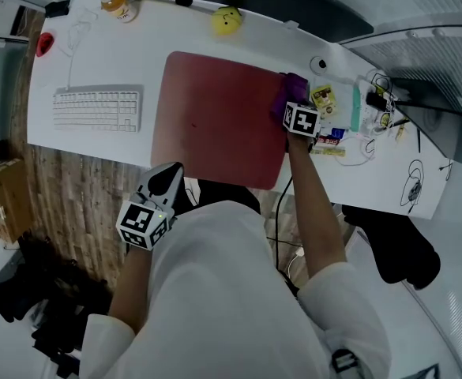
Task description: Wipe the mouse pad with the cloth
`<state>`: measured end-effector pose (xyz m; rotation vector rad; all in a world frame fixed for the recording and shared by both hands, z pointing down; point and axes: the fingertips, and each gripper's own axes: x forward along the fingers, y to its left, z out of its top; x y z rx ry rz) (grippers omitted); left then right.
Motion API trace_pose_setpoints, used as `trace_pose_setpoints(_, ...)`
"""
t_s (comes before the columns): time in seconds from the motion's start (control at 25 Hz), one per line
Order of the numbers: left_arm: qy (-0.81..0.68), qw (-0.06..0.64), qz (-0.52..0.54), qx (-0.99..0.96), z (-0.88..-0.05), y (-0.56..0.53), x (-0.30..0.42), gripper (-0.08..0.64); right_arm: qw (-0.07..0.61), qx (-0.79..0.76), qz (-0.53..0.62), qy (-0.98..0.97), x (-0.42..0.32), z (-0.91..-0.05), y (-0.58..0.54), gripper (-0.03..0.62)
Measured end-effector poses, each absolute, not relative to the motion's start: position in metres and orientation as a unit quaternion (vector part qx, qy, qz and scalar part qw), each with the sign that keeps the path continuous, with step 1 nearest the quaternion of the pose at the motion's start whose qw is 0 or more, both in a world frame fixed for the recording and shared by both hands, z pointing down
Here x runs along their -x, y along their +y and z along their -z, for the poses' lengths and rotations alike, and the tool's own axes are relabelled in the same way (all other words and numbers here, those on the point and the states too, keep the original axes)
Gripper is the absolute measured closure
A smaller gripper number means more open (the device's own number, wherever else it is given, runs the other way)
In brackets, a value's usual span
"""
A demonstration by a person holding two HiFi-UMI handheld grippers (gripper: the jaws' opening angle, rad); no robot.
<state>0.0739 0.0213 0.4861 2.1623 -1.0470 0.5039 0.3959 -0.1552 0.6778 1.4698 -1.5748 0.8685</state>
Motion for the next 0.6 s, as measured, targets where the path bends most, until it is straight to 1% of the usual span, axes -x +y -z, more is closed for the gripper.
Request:
trace_pose_setpoints(0.28,-0.412,0.332,-0.191,-0.827,-0.481,0.025,-0.069,0.540,0.402,-0.597,-0.345,-0.603,-0.424,-0.667,-0.135,0.517)
trace_pose_setpoints(0.6,-0.419,0.319,-0.185,-0.830,-0.473,0.022,-0.045,0.540,0.345,-0.598,-0.324,-0.647,-0.412,-0.622,-0.115,0.517)
